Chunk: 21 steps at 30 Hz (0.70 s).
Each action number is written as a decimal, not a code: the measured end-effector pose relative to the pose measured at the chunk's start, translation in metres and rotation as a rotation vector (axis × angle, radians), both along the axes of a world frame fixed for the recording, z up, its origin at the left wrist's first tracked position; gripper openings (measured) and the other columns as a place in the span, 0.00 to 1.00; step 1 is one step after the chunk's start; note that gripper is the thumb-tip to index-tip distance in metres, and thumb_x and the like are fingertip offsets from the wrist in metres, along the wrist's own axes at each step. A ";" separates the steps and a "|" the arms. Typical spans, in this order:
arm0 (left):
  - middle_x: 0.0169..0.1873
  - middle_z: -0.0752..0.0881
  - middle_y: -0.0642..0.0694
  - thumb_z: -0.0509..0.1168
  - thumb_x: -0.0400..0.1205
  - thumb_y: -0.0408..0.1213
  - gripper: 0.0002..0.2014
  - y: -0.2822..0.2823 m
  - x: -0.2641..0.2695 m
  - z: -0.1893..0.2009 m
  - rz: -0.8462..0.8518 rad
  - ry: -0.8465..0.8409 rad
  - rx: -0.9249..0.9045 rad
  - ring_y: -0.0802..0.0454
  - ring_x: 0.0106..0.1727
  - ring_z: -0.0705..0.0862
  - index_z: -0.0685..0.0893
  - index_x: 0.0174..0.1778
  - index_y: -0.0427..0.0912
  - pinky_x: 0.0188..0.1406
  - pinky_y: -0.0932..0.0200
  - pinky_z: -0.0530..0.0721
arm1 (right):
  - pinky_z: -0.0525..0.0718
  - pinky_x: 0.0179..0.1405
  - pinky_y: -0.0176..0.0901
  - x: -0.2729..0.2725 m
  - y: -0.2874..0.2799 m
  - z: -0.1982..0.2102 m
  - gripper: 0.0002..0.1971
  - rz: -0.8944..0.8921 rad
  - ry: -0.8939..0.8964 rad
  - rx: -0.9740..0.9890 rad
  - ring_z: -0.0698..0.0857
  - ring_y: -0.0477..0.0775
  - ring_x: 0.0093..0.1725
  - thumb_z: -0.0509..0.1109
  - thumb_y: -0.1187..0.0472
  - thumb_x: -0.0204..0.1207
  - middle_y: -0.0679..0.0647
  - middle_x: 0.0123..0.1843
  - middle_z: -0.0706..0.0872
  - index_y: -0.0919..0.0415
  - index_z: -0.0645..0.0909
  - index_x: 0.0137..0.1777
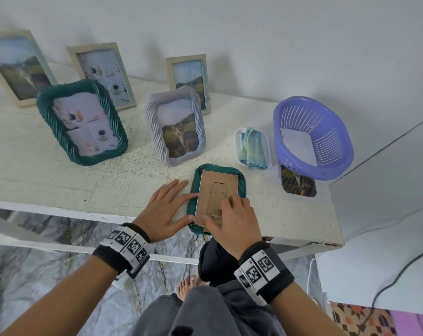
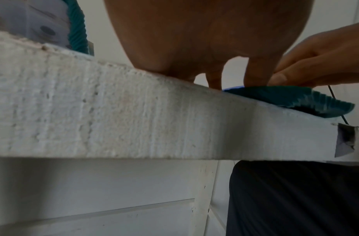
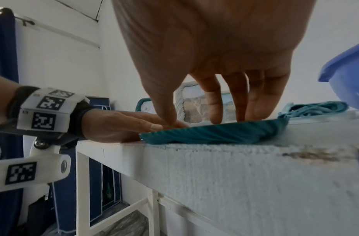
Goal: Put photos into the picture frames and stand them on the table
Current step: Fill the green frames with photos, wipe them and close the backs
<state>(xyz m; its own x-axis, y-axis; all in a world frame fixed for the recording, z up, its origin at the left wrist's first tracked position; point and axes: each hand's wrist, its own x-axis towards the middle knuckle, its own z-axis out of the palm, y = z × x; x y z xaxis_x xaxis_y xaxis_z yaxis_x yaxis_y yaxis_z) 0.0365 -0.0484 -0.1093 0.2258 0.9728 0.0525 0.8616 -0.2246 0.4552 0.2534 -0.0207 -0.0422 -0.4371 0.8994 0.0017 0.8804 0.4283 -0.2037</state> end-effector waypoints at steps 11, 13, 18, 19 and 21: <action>0.86 0.57 0.50 0.45 0.84 0.67 0.31 -0.002 0.002 0.000 -0.005 0.066 0.045 0.50 0.87 0.48 0.65 0.82 0.60 0.83 0.47 0.47 | 0.73 0.39 0.48 -0.012 0.007 0.023 0.21 -0.107 0.154 -0.180 0.73 0.59 0.48 0.63 0.49 0.74 0.56 0.49 0.76 0.57 0.65 0.63; 0.86 0.57 0.50 0.45 0.84 0.66 0.30 -0.002 0.002 -0.001 -0.002 0.075 0.057 0.50 0.87 0.48 0.65 0.82 0.60 0.84 0.47 0.47 | 0.72 0.38 0.47 -0.004 0.010 0.029 0.17 -0.134 0.282 -0.224 0.77 0.58 0.43 0.64 0.53 0.74 0.53 0.45 0.78 0.55 0.64 0.59; 0.85 0.58 0.49 0.46 0.85 0.66 0.30 -0.002 0.003 -0.002 0.004 0.072 0.076 0.50 0.87 0.49 0.66 0.81 0.59 0.84 0.49 0.45 | 0.78 0.33 0.43 0.027 0.016 0.037 0.11 -0.312 0.680 -0.442 0.83 0.52 0.35 0.60 0.65 0.79 0.54 0.43 0.85 0.50 0.66 0.57; 0.85 0.58 0.49 0.46 0.85 0.66 0.30 -0.003 0.002 -0.002 0.005 0.074 0.081 0.49 0.87 0.49 0.66 0.81 0.59 0.84 0.49 0.45 | 0.78 0.30 0.40 0.034 0.017 0.037 0.12 -0.369 0.799 -0.509 0.83 0.50 0.33 0.58 0.68 0.80 0.55 0.42 0.85 0.52 0.68 0.58; 0.85 0.58 0.49 0.46 0.85 0.66 0.30 -0.003 0.002 -0.003 0.005 0.072 0.085 0.49 0.87 0.49 0.66 0.81 0.58 0.84 0.48 0.46 | 0.79 0.29 0.39 0.047 0.017 0.038 0.14 -0.453 1.030 -0.621 0.82 0.49 0.32 0.55 0.71 0.81 0.59 0.39 0.85 0.54 0.73 0.60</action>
<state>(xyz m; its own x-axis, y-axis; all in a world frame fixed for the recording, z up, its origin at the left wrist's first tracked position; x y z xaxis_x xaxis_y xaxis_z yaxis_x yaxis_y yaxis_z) 0.0385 -0.0510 -0.1120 0.2270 0.9666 0.1186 0.8924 -0.2553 0.3720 0.3001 -0.0038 -0.0047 -0.1409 0.9382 -0.3163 0.2400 -0.2776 -0.9303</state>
